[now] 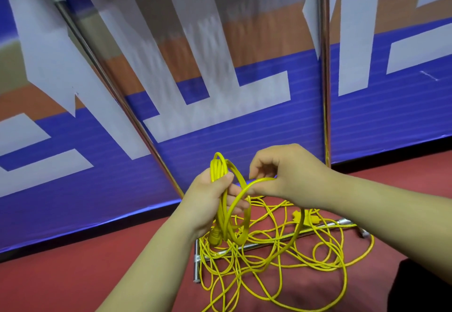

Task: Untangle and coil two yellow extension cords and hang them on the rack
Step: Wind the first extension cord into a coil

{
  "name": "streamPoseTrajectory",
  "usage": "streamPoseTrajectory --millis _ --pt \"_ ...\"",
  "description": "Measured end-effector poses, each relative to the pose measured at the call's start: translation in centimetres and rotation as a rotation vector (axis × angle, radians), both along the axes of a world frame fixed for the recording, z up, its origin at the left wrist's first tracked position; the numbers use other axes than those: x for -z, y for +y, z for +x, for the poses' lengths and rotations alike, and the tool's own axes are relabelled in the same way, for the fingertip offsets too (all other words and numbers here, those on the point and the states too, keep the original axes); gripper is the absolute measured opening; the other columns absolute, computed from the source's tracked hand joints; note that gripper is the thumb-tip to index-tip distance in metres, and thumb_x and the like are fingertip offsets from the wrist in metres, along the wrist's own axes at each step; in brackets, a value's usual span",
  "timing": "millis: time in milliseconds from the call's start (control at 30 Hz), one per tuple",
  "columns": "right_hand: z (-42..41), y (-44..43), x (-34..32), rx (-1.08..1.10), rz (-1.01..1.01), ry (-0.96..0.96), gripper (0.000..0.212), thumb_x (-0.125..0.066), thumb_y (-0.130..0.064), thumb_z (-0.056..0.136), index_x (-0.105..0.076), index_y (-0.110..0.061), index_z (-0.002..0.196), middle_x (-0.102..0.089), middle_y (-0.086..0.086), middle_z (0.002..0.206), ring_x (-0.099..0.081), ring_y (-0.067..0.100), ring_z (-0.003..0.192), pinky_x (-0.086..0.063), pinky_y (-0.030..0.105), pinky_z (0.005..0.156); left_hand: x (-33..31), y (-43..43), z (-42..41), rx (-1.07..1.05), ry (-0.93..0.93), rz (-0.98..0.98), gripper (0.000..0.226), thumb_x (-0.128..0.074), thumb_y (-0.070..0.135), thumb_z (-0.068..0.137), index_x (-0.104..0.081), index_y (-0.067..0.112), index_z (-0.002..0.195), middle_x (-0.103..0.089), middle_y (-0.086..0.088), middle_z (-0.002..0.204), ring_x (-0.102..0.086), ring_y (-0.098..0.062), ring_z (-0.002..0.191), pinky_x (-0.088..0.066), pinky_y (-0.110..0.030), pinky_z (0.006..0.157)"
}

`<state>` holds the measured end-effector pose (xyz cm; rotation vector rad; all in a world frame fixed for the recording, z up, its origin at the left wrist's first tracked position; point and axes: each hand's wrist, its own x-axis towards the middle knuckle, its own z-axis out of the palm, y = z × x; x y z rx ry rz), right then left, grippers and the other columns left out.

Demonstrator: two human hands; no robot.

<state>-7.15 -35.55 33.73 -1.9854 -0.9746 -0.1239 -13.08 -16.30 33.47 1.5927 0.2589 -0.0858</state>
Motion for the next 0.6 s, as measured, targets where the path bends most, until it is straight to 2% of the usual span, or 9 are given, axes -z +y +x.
streamPoseTrajectory --millis 100,167,300,400,500,600 --pt "0.7 -0.3 0.1 0.075 0.038 0.075 0.026 -0.091 -0.035 0.066 -0.068 -0.026 0.076 -0.065 -0.011 0.067 -0.059 0.003 0.062 -0.047 0.017 0.058 0.0 -0.6 -0.1 0.071 0.032 -0.001 0.025 -0.048 0.021 0.104 -0.051 -0.002 0.111 -0.069 -0.019 0.075 -0.067 -0.025 0.054 -0.055 -0.029 0.047" --pt "1.2 -0.5 0.1 0.103 0.045 0.123 0.030 -0.092 -0.039 0.064 -0.067 -0.025 0.073 -0.063 -0.014 0.062 -0.056 0.001 0.057 -0.046 0.016 0.055 -0.2 -0.8 -0.2 0.085 0.040 -0.042 0.023 -0.049 0.022 0.103 -0.052 0.000 0.110 -0.067 -0.018 0.072 -0.064 -0.023 0.050 -0.053 -0.028 0.045" --pt "1.9 -1.0 0.0 0.144 0.058 0.210 0.034 -0.093 -0.042 0.061 -0.067 -0.023 0.073 -0.066 -0.011 0.063 -0.056 0.000 0.055 -0.050 0.024 0.059 -0.7 -1.2 -0.3 0.099 0.050 -0.165 0.013 -0.051 0.019 0.102 -0.050 0.008 0.109 -0.057 -0.014 0.063 -0.049 -0.018 0.040 -0.047 -0.028 0.042" --pt "2.2 -1.1 0.1 0.136 0.046 0.240 0.033 -0.093 -0.040 0.062 -0.067 -0.022 0.074 -0.067 -0.010 0.063 -0.057 0.000 0.054 -0.049 0.022 0.057 -0.8 -1.3 -0.4 0.165 0.050 -0.176 0.015 -0.053 0.023 0.099 -0.050 0.010 0.107 -0.049 -0.009 0.059 -0.038 -0.014 0.039 -0.040 -0.024 0.042" --pt "2.3 -1.0 0.2 0.054 0.052 0.321 0.027 -0.091 -0.025 0.068 -0.068 -0.018 0.080 -0.069 -0.004 0.069 -0.058 0.002 0.057 -0.049 0.019 0.058 -0.9 -0.9 -0.4 0.226 0.021 -0.097 0.019 -0.066 0.025 0.092 -0.053 0.012 0.097 -0.040 -0.003 0.057 -0.029 -0.010 0.041 -0.030 -0.021 0.041" --pt "2.2 -1.5 -0.1 -0.078 0.120 0.467 0.022 -0.085 -0.006 0.076 -0.067 -0.012 0.088 -0.072 0.008 0.079 -0.064 0.012 0.064 -0.053 0.021 0.062 -1.4 0.0 -0.2 0.214 0.008 0.001 0.016 -0.075 0.019 0.078 -0.060 0.020 0.074 -0.034 0.000 0.055 -0.025 -0.009 0.040 -0.024 -0.019 0.040"
